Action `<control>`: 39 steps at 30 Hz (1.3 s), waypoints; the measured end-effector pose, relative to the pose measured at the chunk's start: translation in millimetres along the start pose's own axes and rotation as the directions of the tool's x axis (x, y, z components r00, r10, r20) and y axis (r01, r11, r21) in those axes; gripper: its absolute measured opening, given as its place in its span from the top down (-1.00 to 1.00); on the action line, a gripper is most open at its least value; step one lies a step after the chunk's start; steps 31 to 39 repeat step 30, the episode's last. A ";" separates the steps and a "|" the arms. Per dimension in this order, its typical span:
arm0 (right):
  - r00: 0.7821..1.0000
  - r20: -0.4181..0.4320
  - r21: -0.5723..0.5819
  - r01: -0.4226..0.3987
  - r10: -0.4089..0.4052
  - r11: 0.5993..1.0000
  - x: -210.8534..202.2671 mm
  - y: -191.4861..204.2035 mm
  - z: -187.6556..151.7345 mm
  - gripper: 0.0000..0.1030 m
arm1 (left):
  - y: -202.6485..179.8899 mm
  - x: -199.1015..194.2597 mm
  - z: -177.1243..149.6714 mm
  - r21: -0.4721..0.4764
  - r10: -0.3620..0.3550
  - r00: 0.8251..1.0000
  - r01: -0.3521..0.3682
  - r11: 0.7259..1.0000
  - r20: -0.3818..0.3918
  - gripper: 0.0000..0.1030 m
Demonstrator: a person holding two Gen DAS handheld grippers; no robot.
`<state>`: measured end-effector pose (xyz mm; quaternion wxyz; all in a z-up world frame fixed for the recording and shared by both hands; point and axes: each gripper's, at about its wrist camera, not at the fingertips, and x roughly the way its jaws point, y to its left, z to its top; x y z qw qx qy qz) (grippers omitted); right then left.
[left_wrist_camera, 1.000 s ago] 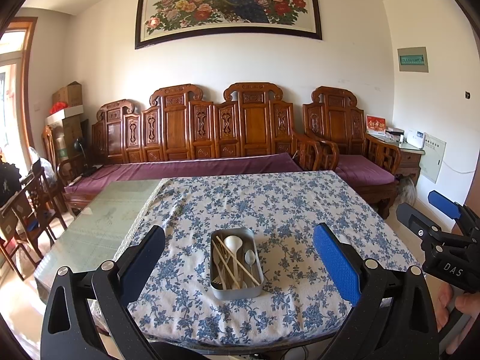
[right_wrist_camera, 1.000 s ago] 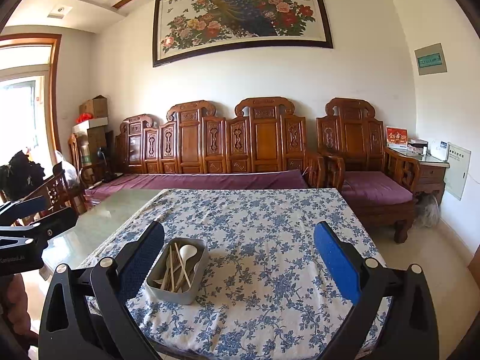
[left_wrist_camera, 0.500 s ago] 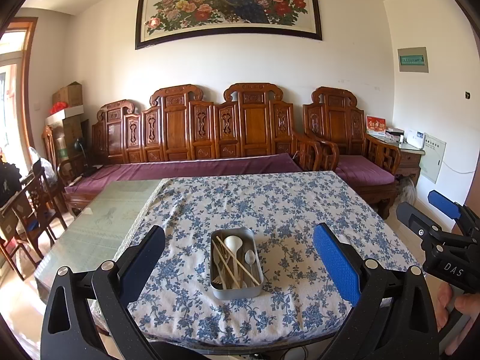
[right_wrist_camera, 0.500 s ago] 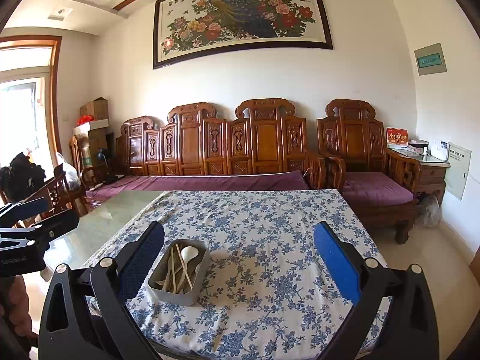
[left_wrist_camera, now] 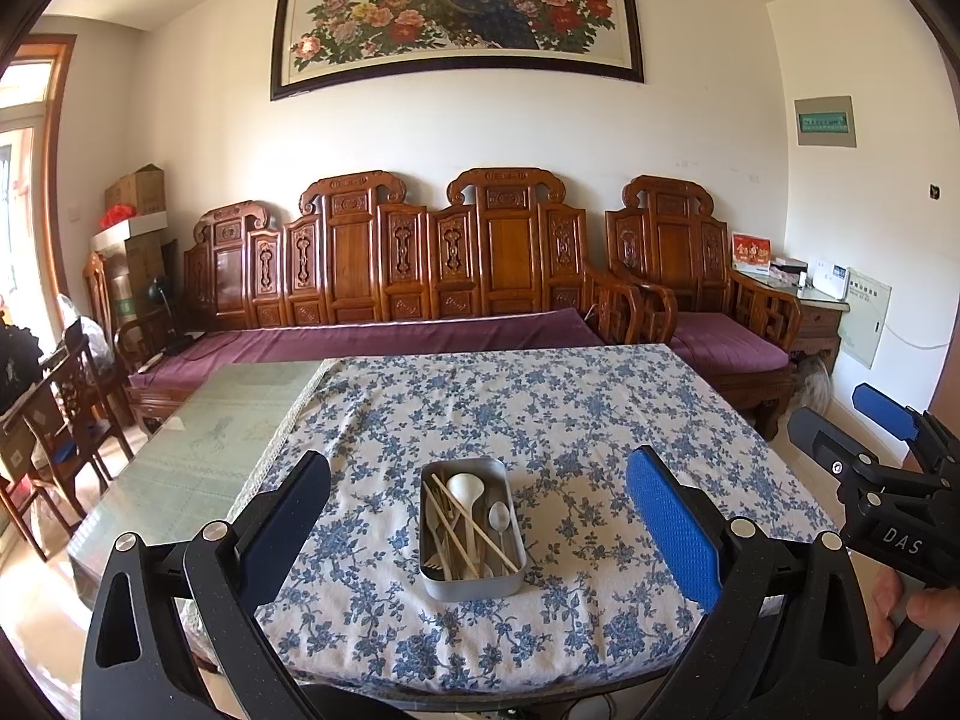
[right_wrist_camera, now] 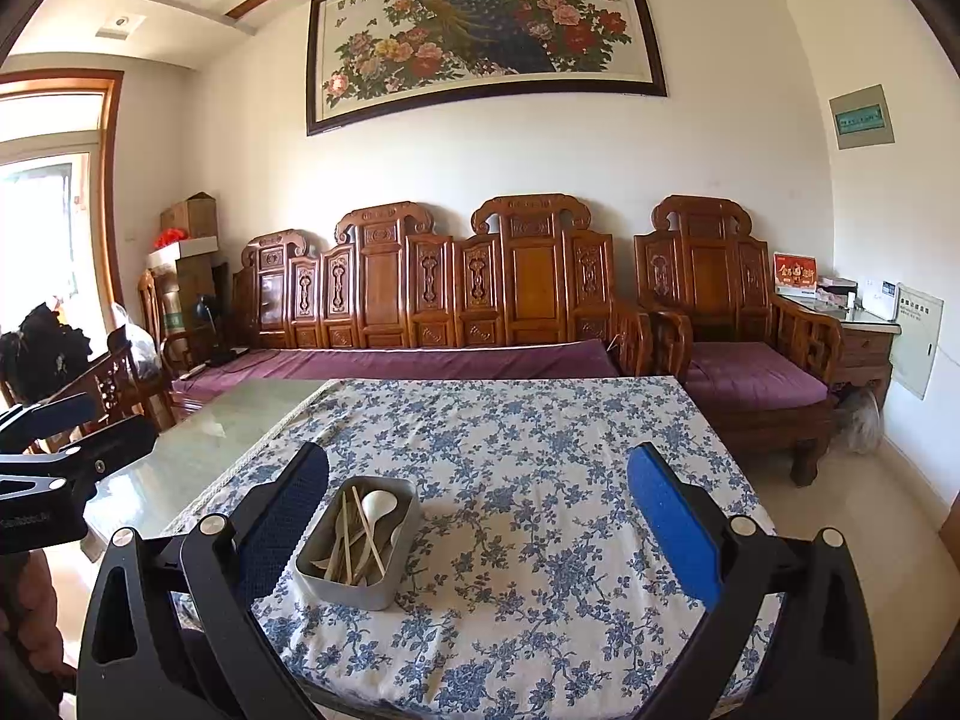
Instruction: Organize utensils
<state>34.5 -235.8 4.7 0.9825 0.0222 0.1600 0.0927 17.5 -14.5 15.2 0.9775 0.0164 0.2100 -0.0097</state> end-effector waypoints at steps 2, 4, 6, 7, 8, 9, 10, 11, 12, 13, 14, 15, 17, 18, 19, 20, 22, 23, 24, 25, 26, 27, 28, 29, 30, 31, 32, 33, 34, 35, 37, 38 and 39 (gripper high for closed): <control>1.000 0.000 -0.001 0.000 0.000 1.000 -0.1 -0.1 0.2 -0.95 | 0.0 -0.2 0.3 -0.001 0.000 1.000 0.000 1.000 0.001 -0.85; 1.000 0.000 -0.001 0.000 0.000 1.000 -0.1 0.3 -0.1 -0.95 | -0.3 -0.3 0.4 -0.002 -0.001 1.000 0.001 1.000 0.001 -0.85; 1.000 0.000 0.000 0.000 0.000 1.000 -0.1 0.0 0.3 -0.95 | -0.2 -0.3 1.3 -0.002 -0.001 1.000 0.001 1.000 0.002 -0.85; 1.000 0.000 0.001 0.000 0.000 1.000 0.1 0.2 0.1 -0.95 | -0.2 -0.4 1.0 -0.001 -0.001 1.000 0.001 1.000 0.002 -0.85; 1.000 -0.001 0.000 -0.001 0.001 1.000 0.2 0.5 0.0 -0.95 | -0.3 -0.4 1.6 0.000 0.000 1.000 0.000 1.000 0.003 -0.85; 1.000 -0.001 0.000 0.000 0.000 1.000 0.7 0.3 -0.3 -0.95 | -0.3 -0.5 1.5 0.000 0.002 1.000 -0.002 1.000 0.005 -0.85; 1.000 -0.001 -0.001 -0.001 0.001 1.000 0.8 0.7 -0.7 -0.95 | -0.9 -0.5 2.1 0.001 0.003 1.000 -0.004 1.000 0.007 -0.85; 1.000 -0.002 -0.001 -0.001 0.001 1.000 0.7 0.8 -0.8 -0.95 | -1.1 -0.2 2.9 0.002 0.003 1.000 -0.003 1.000 0.008 -0.85; 1.000 -0.002 -0.001 -0.001 0.001 1.000 1.0 0.9 -2.7 -0.95 | -1.1 -0.5 2.9 0.001 0.002 1.000 -0.002 1.000 0.008 -0.85; 1.000 -0.002 -0.001 -0.001 0.001 1.000 0.9 1.3 -3.6 -0.95 | -1.2 -0.4 3.2 0.000 0.002 1.000 -0.002 1.000 0.008 -0.85; 1.000 -0.002 0.000 -0.002 0.002 1.000 0.8 1.4 -3.8 -0.95 | -1.2 0.0 3.7 0.000 0.002 1.000 -0.002 1.000 0.008 -0.85; 1.000 -0.002 -0.001 -0.001 0.001 1.000 1.1 1.1 -2.9 -0.95 | -0.9 -0.3 3.4 0.000 0.001 1.000 -0.001 1.000 0.008 -0.85; 1.000 -0.003 0.000 -0.002 0.002 1.000 1.2 0.9 -2.7 -0.95 | -0.4 0.3 3.8 0.000 0.001 1.000 -0.001 1.000 0.008 -0.85; 1.000 -0.003 0.000 -0.002 0.002 1.000 1.1 1.2 -3.0 -0.95 | -0.3 -0.2 3.2 0.000 0.001 1.000 -0.001 1.000 0.008 -0.85; 1.000 -0.002 -0.001 -0.002 0.002 1.000 0.9 1.7 -3.4 -0.95 | -0.2 -0.3 3.1 -0.001 0.001 1.000 -0.001 1.000 0.008 -0.85; 1.000 -0.002 -0.001 -0.001 0.001 1.000 1.1 0.9 -2.4 -0.95 | 0.0 0.1 3.6 -0.002 0.000 1.000 0.000 1.000 0.009 -0.85; 1.000 -0.002 0.000 -0.001 0.001 1.000 1.1 1.0 -2.3 -0.95 | -0.3 -0.2 2.8 -0.001 0.001 1.000 -0.001 1.000 0.009 -0.85; 1.000 -0.001 0.000 -0.001 0.001 1.000 1.0 1.5 -3.1 -0.95 | -0.2 -0.2 2.7 -0.001 0.001 1.000 -0.001 1.000 0.008 -0.85; 1.000 -0.002 -0.001 -0.001 0.001 1.000 1.2 1.2 -2.5 -0.95 | -0.1 0.1 2.8 -0.001 0.000 1.000 0.000 1.000 0.007 -0.85; 1.000 -0.002 0.000 -0.001 0.001 1.000 1.1 1.3 -2.8 -0.95 | -0.6 -0.1 2.5 -0.001 0.000 1.000 0.000 1.000 0.007 -0.85; 1.000 -0.002 -0.001 -0.001 0.001 1.000 1.1 1.0 -2.1 -0.95 | -0.5 0.6 3.1 -0.002 0.002 1.000 -0.002 1.000 0.005 -0.85; 1.000 -0.002 0.000 -0.001 0.001 1.000 1.1 1.6 -3.0 -0.95 | -0.5 0.4 2.8 -0.003 0.002 1.000 -0.002 1.000 0.005 -0.85; 1.000 -0.003 0.000 -0.002 0.002 1.000 1.1 1.3 -2.7 -0.95 | -0.4 0.6 2.8 -0.005 0.002 1.000 -0.002 1.000 0.005 -0.85; 1.000 -0.003 0.000 -0.001 0.001 1.000 1.1 0.9 -2.0 -0.95 | -0.5 0.9 3.0 -0.005 0.003 1.000 -0.003 1.000 0.006 -0.85; 1.000 -0.002 0.000 -0.001 0.001 1.000 1.1 1.2 -2.3 -0.95 | -0.5 0.6 2.6 -0.004 0.004 1.000 -0.004 1.000 0.006 -0.85; 1.000 -0.002 0.000 -0.001 0.001 1.000 1.1 1.2 -2.3 -0.95 | -0.5 0.6 2.6 -0.004 0.004 1.000 -0.004 1.000 0.006 -0.85; 1.000 -0.002 0.000 -0.001 0.001 1.000 1.1 1.2 -2.3 -0.95 | -0.5 0.6 2.6 -0.004 0.004 1.000 -0.004 1.000 0.006 -0.85; 1.000 -0.002 0.000 -0.001 0.001 1.000 1.1 1.2 -2.3 -0.95 | -0.5 0.6 2.6 -0.004 0.004 1.000 -0.004 1.000 0.006 -0.85; 1.000 -0.002 0.000 -0.001 0.001 1.000 1.1 1.2 -2.3 -0.95 | -0.5 0.6 2.6 -0.004 0.004 1.000 -0.004 1.000 0.006 -0.85; 1.000 -0.002 0.000 -0.001 0.001 1.000 1.1 1.2 -2.3 -0.95 | -0.5 0.6 2.6 -0.004 0.004 1.000 -0.004 1.000 0.006 -0.85; 1.000 -0.002 0.000 -0.001 0.001 1.000 1.1 1.2 -2.3 -0.95 | -0.5 0.6 2.6 -0.004 0.004 1.000 -0.004 1.000 0.006 -0.85; 1.000 -0.002 0.000 -0.001 0.001 1.000 1.1 1.2 -2.3 -0.95 | -0.5 0.6 2.6 -0.004 0.004 1.000 -0.004 1.000 0.006 -0.85; 1.000 -0.002 0.000 -0.001 0.001 1.000 1.1 1.2 -2.3 -0.95 | -0.5 0.6 2.6 -0.004 0.004 1.000 -0.004 1.000 0.006 -0.85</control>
